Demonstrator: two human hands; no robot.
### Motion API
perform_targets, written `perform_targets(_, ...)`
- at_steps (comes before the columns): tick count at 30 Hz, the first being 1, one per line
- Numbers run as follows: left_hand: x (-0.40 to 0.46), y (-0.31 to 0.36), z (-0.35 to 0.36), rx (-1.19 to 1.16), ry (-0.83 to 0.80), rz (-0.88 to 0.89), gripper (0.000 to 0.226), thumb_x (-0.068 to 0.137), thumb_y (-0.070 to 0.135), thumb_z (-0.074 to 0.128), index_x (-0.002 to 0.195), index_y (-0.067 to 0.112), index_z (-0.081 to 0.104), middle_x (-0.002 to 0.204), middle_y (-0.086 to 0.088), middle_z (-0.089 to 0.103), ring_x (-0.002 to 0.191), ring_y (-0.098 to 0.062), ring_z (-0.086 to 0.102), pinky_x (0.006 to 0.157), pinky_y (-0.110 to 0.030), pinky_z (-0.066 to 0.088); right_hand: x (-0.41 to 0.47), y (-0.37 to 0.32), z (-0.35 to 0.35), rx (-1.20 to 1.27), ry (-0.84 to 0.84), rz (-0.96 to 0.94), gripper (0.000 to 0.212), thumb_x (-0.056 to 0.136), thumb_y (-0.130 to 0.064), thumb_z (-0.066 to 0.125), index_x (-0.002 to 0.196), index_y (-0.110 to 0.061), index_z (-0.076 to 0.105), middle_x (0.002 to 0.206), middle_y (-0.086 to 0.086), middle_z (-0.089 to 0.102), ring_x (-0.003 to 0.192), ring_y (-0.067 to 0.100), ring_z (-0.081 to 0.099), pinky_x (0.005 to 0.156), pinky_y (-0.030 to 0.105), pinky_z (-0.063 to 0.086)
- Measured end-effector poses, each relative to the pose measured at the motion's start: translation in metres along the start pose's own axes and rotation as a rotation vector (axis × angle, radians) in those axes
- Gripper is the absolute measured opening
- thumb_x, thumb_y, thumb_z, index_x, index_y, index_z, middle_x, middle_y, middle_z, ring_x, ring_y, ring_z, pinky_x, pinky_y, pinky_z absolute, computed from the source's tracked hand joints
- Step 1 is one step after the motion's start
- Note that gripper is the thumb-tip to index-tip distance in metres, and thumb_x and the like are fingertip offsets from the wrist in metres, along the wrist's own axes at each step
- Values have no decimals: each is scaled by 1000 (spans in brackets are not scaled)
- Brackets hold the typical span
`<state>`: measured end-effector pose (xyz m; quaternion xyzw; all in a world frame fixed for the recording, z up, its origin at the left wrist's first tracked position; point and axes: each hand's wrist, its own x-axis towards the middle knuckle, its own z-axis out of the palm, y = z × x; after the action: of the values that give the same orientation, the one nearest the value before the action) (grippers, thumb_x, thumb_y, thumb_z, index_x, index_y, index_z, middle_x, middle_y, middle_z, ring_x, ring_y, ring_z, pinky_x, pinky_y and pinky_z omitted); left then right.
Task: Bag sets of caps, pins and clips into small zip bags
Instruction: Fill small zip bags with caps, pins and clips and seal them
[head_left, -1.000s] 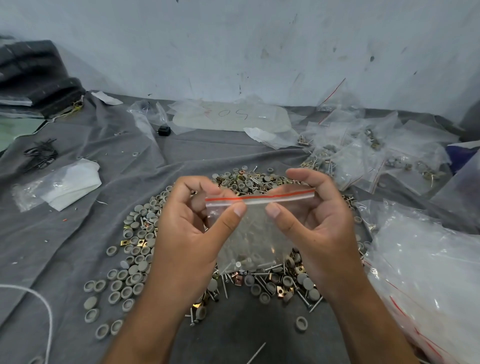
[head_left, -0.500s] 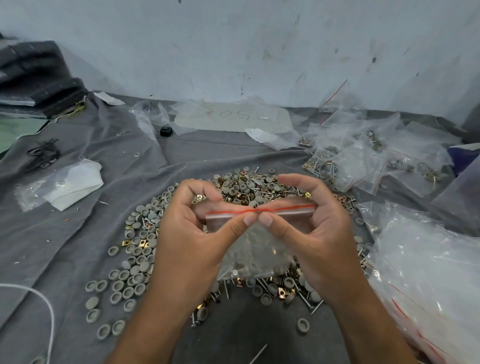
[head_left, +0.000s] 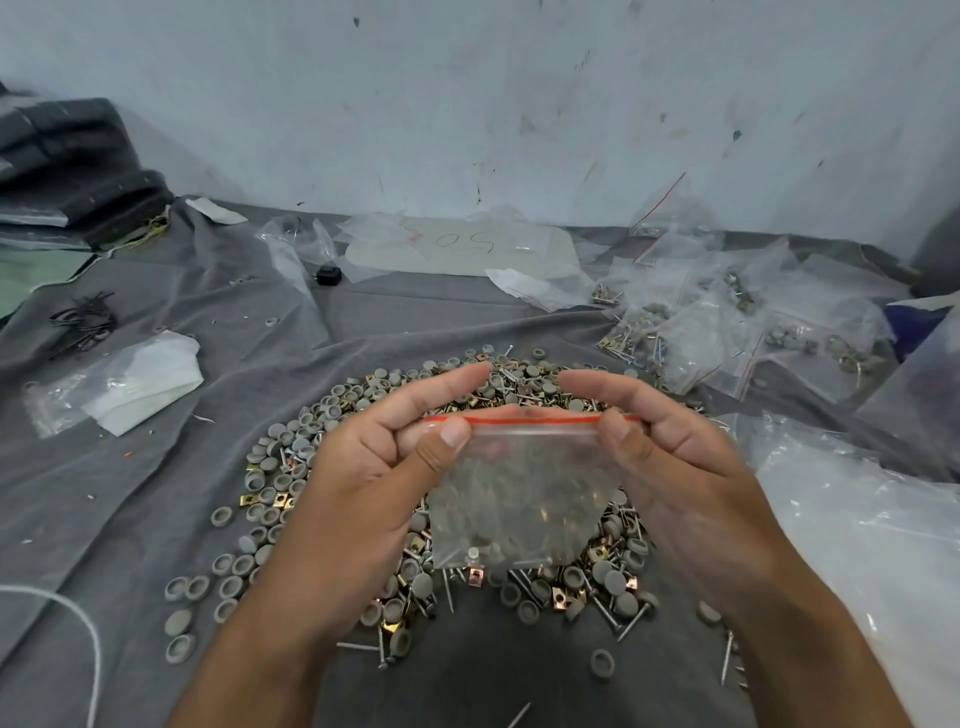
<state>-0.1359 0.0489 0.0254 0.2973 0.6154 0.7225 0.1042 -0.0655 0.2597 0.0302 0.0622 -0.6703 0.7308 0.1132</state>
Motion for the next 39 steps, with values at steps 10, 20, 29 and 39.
perform_targets(10,2,-5,0,9,12,-6,32,99,28,54,129,34,62,111,-6,75,110,-18,69,88,-25,56,1,-8,2,-241,109,-71,24,89,-29,68,113,-28,73,99,-3,79,94,12,74,75,15,55)
perform_targets(20,10,-4,-3,-79,217,22,40,94,61,49,129,43,59,124,0,70,119,-18,64,92,-44,39,36,-39,-12,-275,322,-149,17,88,-22,71,104,-25,72,92,-4,80,91,9,76,75,14,56)
perform_targets(29,6,2,0,-29,228,-43,62,73,76,46,124,42,53,119,7,73,112,-11,67,91,-42,45,166,-64,-87,-274,803,-50,19,86,-4,75,84,-21,68,86,6,71,71,15,67,55,27,50)
perform_targets(39,6,2,-6,-90,350,-62,48,77,70,50,115,43,62,117,10,72,109,-10,67,89,-45,46,54,-7,-191,-822,838,286,9,93,-13,71,98,-20,68,102,4,68,91,22,62,84,40,55)
